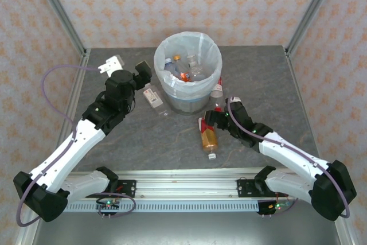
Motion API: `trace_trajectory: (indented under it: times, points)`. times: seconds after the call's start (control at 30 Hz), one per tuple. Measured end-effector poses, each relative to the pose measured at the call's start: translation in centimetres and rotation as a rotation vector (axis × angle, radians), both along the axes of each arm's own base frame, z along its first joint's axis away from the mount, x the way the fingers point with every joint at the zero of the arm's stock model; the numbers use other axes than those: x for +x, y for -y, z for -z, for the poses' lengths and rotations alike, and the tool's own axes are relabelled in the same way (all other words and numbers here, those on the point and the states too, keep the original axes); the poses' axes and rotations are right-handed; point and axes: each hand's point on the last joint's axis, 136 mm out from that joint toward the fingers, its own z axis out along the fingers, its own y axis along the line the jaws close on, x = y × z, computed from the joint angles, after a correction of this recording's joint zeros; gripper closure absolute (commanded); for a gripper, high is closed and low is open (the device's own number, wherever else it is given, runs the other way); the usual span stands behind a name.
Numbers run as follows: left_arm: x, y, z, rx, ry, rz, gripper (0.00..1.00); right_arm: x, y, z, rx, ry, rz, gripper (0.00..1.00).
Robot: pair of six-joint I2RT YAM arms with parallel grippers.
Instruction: Put the plastic bottles in the bin
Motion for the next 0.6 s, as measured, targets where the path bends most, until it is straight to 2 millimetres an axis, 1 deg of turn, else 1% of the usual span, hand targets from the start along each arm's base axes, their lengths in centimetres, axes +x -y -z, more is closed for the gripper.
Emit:
trace_trajectory:
  times: [0.1, 0.27, 0.4, 0.53, 0.6]
  points:
    - [-0.2, -0.7, 0.9, 0.003, -0.023, -0.03, 0.0, -0.5, -0.7, 0.9, 0.022, -0.033, -0.018, 0.0]
    - [-0.4, -1.3, 1.8, 0.012, -0.051, -0.057, 0.0, -1.6, -1.8, 3.3, 0.015, -0.118, -0.069, 0.01]
    - [-0.5, -1.4, 2.2, 0.022, -0.066, -0.062, 0.0, -2.5, -2.6, 5.3, -0.027, -0.175, -0.105, 0.01]
    - [-0.1, -1.5, 3.2, 0.056, -0.098, -0.067, 0.0, -3.5, -3.8, 7.3, -0.098, -0.236, -0.149, 0.01]
    - [0.0, -1.5, 3.7, 0.069, -0.118, -0.066, 0.0, -3.6, -4.1, 7.8, -0.134, -0.254, -0.154, 0.01]
